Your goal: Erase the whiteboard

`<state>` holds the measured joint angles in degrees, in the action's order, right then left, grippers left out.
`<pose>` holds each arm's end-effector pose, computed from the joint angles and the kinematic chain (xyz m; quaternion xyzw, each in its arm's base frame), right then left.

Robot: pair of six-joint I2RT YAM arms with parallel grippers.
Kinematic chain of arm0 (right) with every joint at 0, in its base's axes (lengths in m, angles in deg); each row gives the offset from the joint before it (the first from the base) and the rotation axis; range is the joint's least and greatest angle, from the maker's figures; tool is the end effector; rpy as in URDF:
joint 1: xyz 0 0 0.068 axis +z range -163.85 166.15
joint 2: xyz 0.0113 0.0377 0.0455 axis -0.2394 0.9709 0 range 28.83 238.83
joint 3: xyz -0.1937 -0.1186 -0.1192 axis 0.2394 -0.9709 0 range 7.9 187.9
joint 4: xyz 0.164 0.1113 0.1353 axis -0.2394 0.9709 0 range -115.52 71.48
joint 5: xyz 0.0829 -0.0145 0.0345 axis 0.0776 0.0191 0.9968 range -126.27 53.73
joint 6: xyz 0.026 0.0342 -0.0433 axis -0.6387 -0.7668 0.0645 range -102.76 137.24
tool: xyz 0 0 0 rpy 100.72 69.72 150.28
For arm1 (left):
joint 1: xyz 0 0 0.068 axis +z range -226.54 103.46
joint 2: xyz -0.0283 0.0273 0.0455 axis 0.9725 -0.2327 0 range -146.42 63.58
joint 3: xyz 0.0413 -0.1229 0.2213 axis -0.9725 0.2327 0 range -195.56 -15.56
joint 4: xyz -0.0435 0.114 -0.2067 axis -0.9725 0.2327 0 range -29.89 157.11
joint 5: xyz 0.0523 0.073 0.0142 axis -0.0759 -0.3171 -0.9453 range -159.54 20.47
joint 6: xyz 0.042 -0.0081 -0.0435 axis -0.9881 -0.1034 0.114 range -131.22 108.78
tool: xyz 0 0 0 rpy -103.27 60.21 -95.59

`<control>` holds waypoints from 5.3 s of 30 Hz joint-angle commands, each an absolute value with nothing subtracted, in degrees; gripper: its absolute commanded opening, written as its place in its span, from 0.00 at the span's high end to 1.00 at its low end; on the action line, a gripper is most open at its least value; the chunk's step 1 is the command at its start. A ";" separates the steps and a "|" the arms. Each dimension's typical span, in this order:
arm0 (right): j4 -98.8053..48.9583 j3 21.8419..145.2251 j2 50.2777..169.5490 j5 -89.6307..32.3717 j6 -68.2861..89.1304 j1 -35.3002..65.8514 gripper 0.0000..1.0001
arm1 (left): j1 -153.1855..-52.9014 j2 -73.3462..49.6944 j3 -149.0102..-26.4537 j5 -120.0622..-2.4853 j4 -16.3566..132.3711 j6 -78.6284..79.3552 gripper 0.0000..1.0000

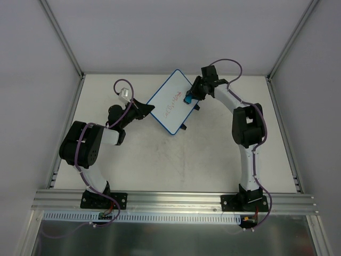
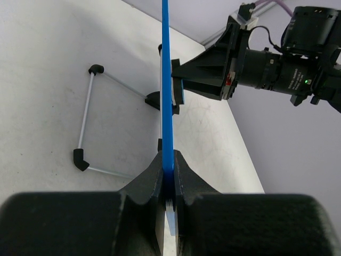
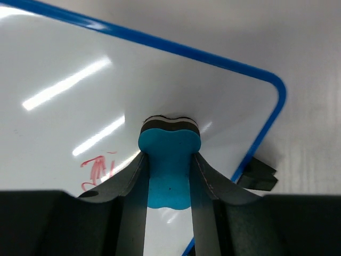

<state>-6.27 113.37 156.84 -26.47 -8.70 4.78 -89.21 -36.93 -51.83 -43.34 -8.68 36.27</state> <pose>0.4608 0.1635 0.1993 0.0231 0.9098 0.2265 0.3470 0.3177 -0.0920 0.1918 -0.0389 0.6804 -0.4916 0.5421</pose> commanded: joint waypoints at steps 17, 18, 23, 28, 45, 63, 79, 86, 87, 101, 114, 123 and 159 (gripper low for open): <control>-7.77 125.24 160.06 -21.23 0.01 15.33 1.00 | -89.90 -37.67 -53.00 -39.83 -11.08 31.50 1.00; -7.76 124.36 159.88 -21.76 -0.51 14.98 1.00 | -89.90 -37.67 -52.92 -39.83 -11.08 31.50 1.00; -6.81 122.25 160.75 -22.47 -4.73 12.52 1.00 | -89.99 -37.41 -52.65 -39.92 -11.17 31.24 1.00; -4.16 119.62 160.76 -25.54 -6.32 10.41 1.00 | -89.99 -37.23 -52.56 -40.00 -11.17 31.15 1.00; 0.06 110.56 156.63 -39.70 -8.34 8.30 1.00 | -89.99 -37.23 -52.39 -39.83 -11.61 31.32 1.00; -5.83 117.93 157.33 -27.48 -1.23 13.74 1.00 | -90.08 -37.58 -52.74 -39.56 -11.70 31.50 1.00; -5.66 121.64 157.51 -28.00 7.40 18.84 1.00 | -90.34 -37.23 -52.56 -39.74 -11.52 31.06 1.00; -3.21 116.97 156.36 -40.99 2.39 18.05 1.00 | -90.34 -36.97 -52.39 -39.83 -11.52 30.88 1.00; -3.02 116.62 156.36 -41.19 1.86 17.79 1.00 | -90.34 -36.97 -52.21 -39.83 -11.52 30.88 1.00; -2.67 107.57 155.48 -35.14 -6.84 11.99 1.00 | -90.34 -37.32 -52.39 -39.65 -12.05 31.41 1.00; -7.50 109.23 153.82 -29.50 -0.01 15.85 1.00 | -90.34 -37.67 -52.56 -39.56 -12.22 31.76 1.00; -7.50 113.36 153.55 -29.07 7.91 21.30 1.00 | -90.34 -37.58 -52.65 -39.48 -11.96 31.76 1.00; -10.31 93.95 146.96 -35.83 -2.27 17.88 1.00 | -90.34 -37.58 -52.56 -39.39 -12.22 31.94 1.00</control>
